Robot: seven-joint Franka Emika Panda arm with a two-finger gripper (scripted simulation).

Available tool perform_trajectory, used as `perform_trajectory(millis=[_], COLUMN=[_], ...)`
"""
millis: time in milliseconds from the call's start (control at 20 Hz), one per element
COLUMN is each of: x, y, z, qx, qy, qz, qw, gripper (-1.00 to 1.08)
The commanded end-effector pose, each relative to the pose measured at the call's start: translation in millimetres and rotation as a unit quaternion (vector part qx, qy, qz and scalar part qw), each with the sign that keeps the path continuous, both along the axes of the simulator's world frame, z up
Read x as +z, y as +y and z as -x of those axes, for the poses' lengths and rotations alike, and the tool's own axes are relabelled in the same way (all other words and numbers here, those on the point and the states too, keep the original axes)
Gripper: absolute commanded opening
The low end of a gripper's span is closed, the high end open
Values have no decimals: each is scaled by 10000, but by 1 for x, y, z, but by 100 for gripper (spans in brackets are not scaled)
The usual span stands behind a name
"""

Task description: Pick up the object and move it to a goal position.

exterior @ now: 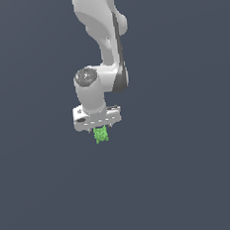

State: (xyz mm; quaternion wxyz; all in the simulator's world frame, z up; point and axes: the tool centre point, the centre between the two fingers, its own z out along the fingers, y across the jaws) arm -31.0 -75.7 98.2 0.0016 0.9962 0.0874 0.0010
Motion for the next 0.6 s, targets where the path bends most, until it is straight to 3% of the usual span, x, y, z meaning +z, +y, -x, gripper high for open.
perform_trajectory(millis=[0, 550], x=[-6, -24], y=[-3, -4], z=[3, 4], qx=[50, 55], qy=[7, 13], qz=[-11, -13], qw=[10000, 10000], gripper=[100, 100])
